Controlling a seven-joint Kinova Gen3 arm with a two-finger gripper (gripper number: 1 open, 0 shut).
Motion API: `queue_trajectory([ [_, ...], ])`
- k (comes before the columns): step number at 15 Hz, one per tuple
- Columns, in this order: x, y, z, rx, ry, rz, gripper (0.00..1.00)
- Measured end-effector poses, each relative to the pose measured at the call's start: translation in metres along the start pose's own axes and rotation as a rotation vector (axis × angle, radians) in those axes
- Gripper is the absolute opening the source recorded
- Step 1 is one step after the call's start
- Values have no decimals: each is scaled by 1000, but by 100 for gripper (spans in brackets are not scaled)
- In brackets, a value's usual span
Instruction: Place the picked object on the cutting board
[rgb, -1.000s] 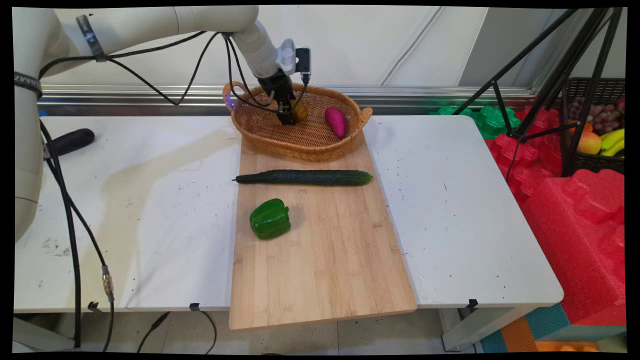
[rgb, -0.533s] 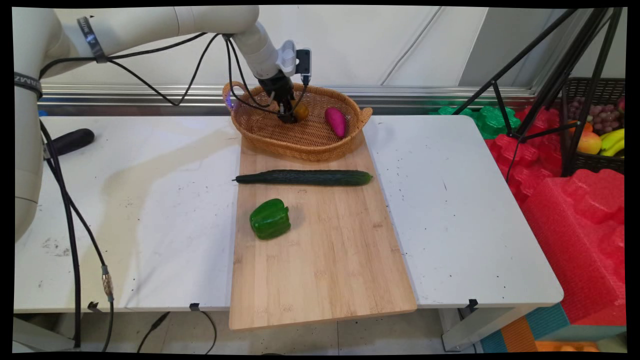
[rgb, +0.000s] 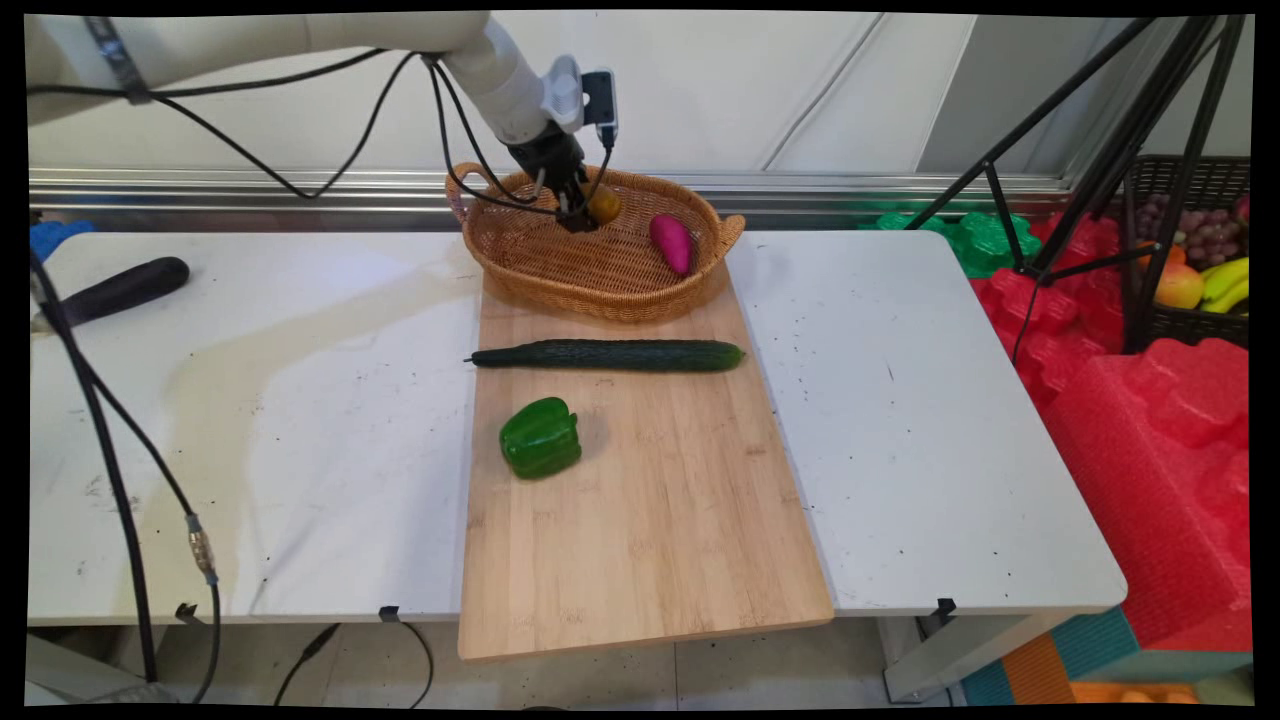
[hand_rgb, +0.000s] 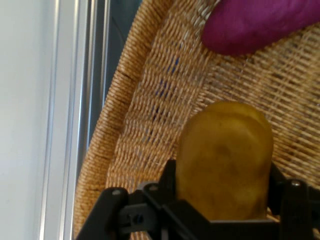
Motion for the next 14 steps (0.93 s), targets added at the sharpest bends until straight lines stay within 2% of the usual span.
queue_trajectory([
  [6, 1, 19, -49, 41, 62, -49, 0],
  [10, 4, 44, -95, 72, 125, -113, 0],
  [14, 9, 67, -129, 82, 172, -161, 0],
])
